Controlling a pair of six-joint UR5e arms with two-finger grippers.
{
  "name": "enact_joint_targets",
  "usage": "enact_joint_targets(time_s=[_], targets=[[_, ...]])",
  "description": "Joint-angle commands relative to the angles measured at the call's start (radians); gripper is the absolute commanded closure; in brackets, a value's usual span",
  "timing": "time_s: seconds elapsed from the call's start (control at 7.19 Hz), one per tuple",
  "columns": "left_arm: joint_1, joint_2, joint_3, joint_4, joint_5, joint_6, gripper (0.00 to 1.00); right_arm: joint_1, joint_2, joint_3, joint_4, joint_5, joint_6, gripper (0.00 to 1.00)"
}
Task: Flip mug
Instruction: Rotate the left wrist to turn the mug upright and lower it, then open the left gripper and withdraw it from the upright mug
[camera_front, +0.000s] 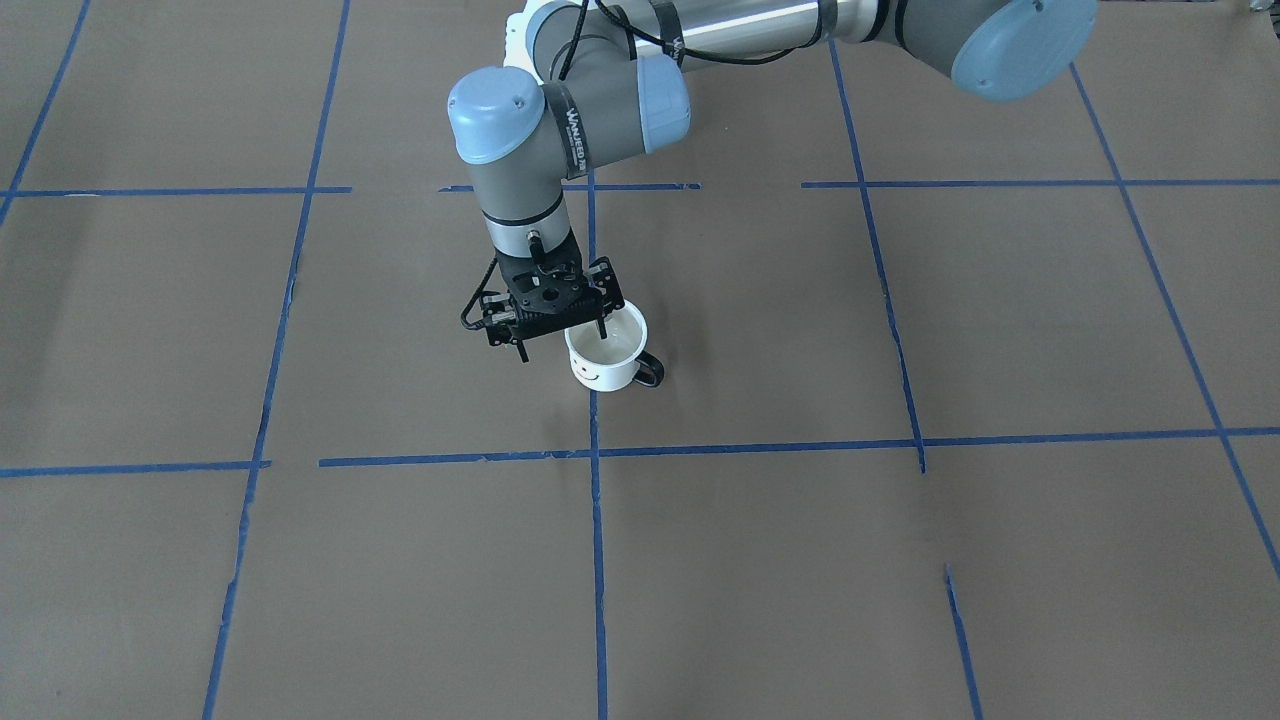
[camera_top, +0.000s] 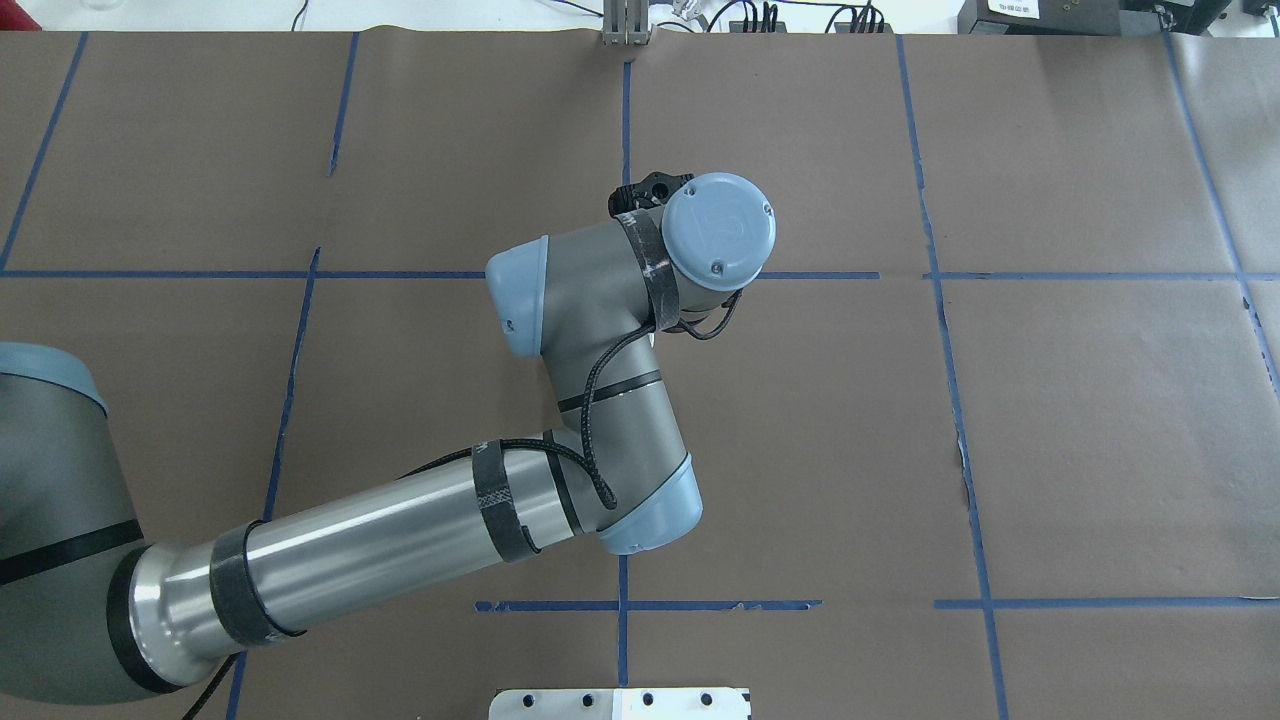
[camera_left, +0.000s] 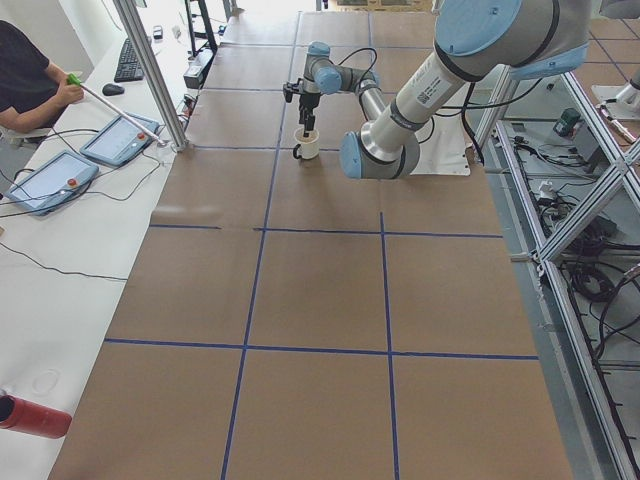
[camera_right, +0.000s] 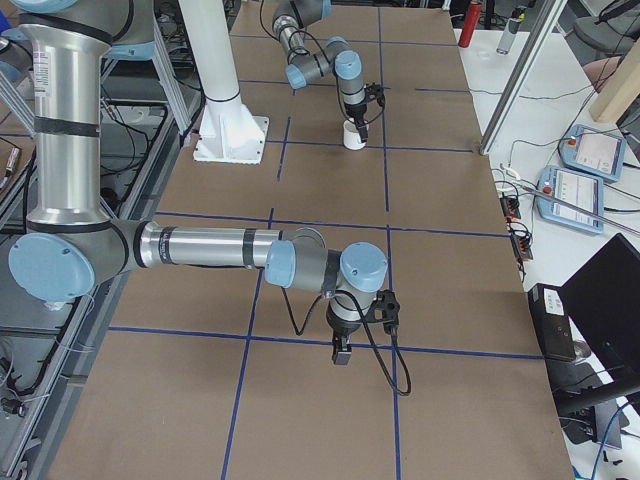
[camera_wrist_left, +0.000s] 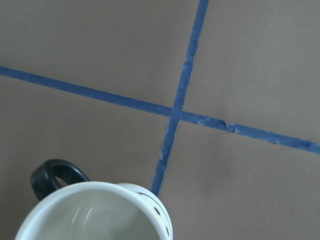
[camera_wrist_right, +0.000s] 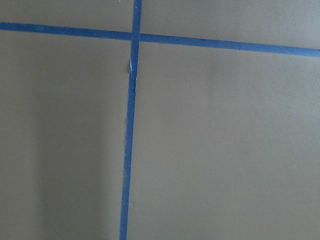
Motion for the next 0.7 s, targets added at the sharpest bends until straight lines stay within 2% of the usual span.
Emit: enact_joint_targets(time_s=[0.0,0.14,0.28,0.42,0.56], targets=[[-0.049,0.09,-0.158,0.021,-0.006,0.017,0.0,0.0,0.0,0.0,0.0,0.0,0.0,0.0],[-0.068,0.205,-0.317,0.023,-0.008,0.036,0.0,0.0,0.0,0.0,0.0,0.0,0.0,0.0],[-0.133,0.329,-0.489,0.038,-0.052,0.144,0.0,0.0,0.0,0.0,0.0,0.0,0.0,0.0],[-0.217,0.394,-0.543,0.036,-0.113,0.189,0.0,0.0,0.0,0.0,0.0,0.0,0.0,0.0],[-0.311,0.423,-0.561,0.035,-0.153,0.332,0.0,0.0,0.0,0.0,0.0,0.0,0.0,0.0]])
